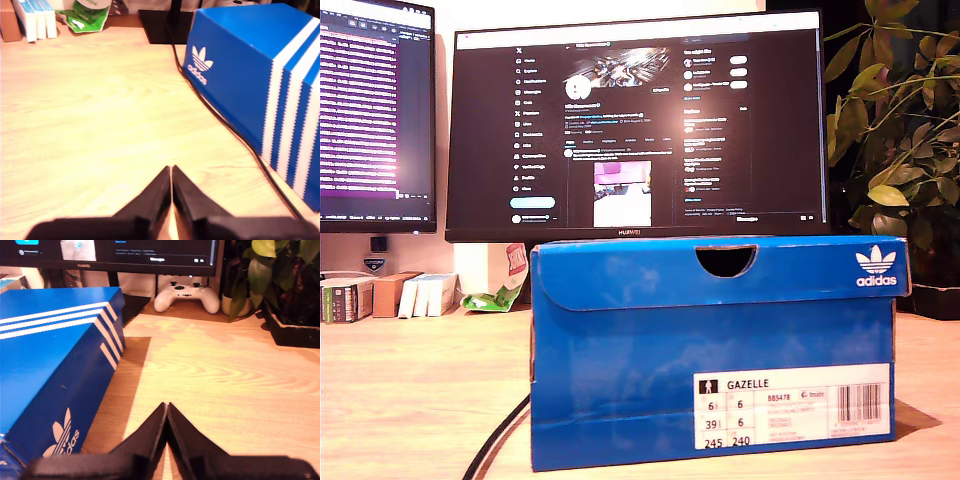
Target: Close the blue shoebox by pushing the lid with your left arm and holding the box in place with your right arm
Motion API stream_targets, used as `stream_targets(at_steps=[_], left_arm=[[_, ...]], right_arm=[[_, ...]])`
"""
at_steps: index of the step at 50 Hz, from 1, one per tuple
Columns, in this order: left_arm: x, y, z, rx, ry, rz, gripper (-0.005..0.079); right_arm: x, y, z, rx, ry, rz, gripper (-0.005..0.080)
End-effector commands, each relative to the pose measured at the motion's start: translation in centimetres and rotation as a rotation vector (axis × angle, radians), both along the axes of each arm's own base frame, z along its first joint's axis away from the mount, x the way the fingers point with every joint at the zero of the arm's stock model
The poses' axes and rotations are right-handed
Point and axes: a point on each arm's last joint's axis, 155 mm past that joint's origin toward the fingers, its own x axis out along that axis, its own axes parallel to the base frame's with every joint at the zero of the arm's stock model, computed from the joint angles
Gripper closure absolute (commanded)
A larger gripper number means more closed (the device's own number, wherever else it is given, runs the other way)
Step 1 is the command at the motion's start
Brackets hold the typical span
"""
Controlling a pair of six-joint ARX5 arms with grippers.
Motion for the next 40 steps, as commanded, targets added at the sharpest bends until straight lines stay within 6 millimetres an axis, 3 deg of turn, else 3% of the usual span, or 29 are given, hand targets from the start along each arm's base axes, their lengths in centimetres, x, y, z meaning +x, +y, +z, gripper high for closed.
stream_targets(at_steps=[1, 21, 40], left_arm=[[0.3, 0.6, 0.1, -0.005, -0.01, 0.032, 0.0761], [1.6, 5.4, -0.6, -0.001, 0.005, 0.252, 0.0761], [1.5, 6.2, -2.1, 0.007, 0.042, 0.288, 0.0761]], right_arm=[[0.3, -1.1, -0.4, 0.002, 0.001, -0.047, 0.0764], [0.7, -6.9, -0.4, 0.002, 0.001, -0.29, 0.0764], [0.7, -7.3, -0.4, 0.002, 0.001, -0.304, 0.0764]])
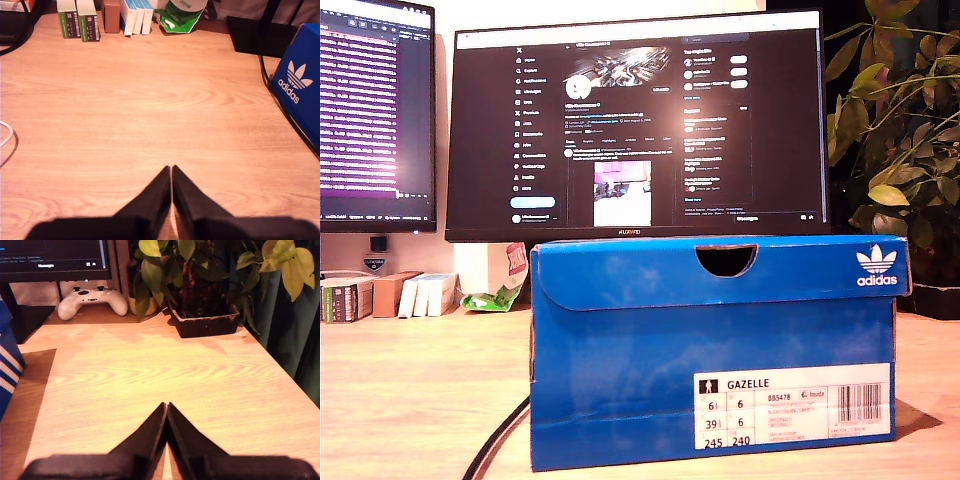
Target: Close the blue shoebox by pushing the lid with your left arm and holding the box in place with your right arm
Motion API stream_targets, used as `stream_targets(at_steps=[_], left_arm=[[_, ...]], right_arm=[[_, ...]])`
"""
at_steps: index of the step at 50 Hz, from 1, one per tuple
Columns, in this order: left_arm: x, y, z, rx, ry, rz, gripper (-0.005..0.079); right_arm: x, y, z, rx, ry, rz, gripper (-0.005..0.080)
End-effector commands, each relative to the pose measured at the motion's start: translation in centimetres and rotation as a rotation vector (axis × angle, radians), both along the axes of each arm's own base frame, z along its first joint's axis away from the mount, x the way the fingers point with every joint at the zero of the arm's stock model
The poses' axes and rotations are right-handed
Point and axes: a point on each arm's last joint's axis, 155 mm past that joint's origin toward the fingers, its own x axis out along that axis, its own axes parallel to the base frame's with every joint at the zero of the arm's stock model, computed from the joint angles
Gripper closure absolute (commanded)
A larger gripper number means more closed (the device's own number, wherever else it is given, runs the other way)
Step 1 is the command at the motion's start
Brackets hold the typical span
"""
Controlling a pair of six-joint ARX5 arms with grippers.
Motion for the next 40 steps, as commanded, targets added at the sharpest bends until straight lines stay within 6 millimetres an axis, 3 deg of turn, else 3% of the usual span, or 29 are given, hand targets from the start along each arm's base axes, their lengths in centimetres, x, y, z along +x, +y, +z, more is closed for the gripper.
stream_targets(at_steps=[1, 15, 40], left_arm=[[0.2, 0.1, -1.6, 0.001, 0.02, 0.006, 0.0761], [1.1, 1.1, -0.6, 0.121, -0.062, 0.008, 0.0761], [2.6, 1.8, 1.0, 0.167, -0.202, 0.033, 0.0761]], right_arm=[[0.1, 0.1, -0.4, 0.003, 0.001, 0.002, 0.0764], [0.1, 0.1, -0.4, 0.003, 0.001, 0.002, 0.0764], [0.1, 0.1, -0.4, 0.003, 0.001, 0.002, 0.0764]])
